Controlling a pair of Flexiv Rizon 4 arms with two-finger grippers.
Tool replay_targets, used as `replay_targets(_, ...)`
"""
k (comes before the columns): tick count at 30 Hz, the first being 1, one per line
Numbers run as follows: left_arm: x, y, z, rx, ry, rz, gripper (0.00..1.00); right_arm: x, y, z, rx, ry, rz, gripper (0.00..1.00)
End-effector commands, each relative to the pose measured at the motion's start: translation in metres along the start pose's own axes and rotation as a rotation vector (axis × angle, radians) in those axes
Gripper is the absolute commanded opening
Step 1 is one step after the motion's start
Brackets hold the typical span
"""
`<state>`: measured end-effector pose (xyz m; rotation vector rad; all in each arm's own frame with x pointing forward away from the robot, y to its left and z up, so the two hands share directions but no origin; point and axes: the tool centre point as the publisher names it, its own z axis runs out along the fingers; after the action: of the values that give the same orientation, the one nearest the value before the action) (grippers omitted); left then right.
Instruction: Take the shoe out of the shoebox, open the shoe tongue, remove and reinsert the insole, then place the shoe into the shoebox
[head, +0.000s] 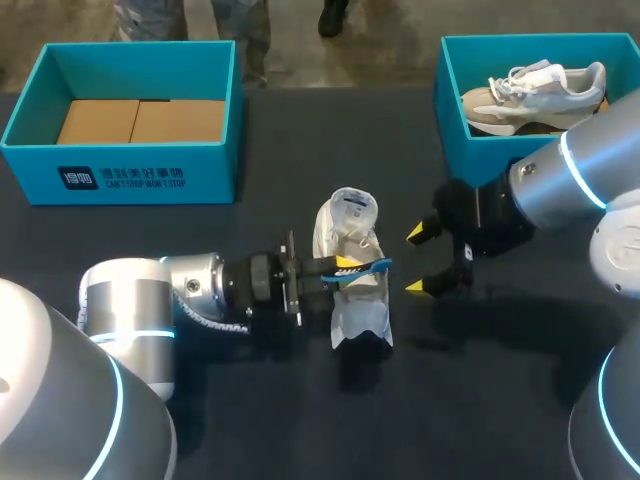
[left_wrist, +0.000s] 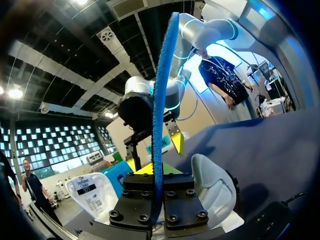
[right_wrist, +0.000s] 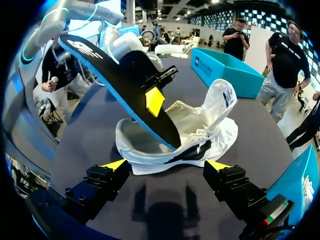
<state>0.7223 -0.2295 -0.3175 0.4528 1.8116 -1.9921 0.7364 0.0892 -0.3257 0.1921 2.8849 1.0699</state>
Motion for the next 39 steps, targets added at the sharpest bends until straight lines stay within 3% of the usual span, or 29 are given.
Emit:
replay_targets(1, -0.001, 0.003, -0.002, -0.016, 0.000, 0.002, 0.00, 0.000, 0.001, 0.001, 0.005, -0.001, 0.001, 1.00)
replay_targets(24, -0.003, 0.027, -0.007, -0.124, 0.043, -0.007, 0.00, 0.000, 0.001, 0.001, 0.005, -0.001, 0.001, 1.00)
replay_targets(31, -0.002, 0.025, -0.007, -0.117, 0.033, -0.014, 0.01, 0.000, 0.001, 0.001, 0.005, -0.001, 0.001, 1.00)
replay_targets(32, -0.002, 0.025, -0.006, -0.115, 0.030, -0.012, 0.35, 0.000, 0.001, 0.001, 0.005, -0.001, 0.001, 1.00)
replay_targets(33, -0.003, 0.024, -0.006, -0.116, 0.028, -0.009, 0.49, 0.000, 0.001, 0.001, 0.005, -0.001, 0.001, 1.00)
replay_targets(34, -0.003, 0.022, -0.005, -0.112, 0.026, -0.008, 0.75, 0.000, 0.001, 0.001, 0.005, -0.001, 0.001, 1.00)
replay_targets(35, -0.003, 0.022, -0.005, -0.111, 0.025, -0.007, 0.82, 0.000, 0.001, 0.001, 0.005, -0.001, 0.001, 1.00)
replay_targets(39, -0.005, 0.015, -0.003, -0.096, 0.022, 0.003, 0.80, 0.000, 0.001, 0.001, 0.005, -0.001, 0.001, 1.00)
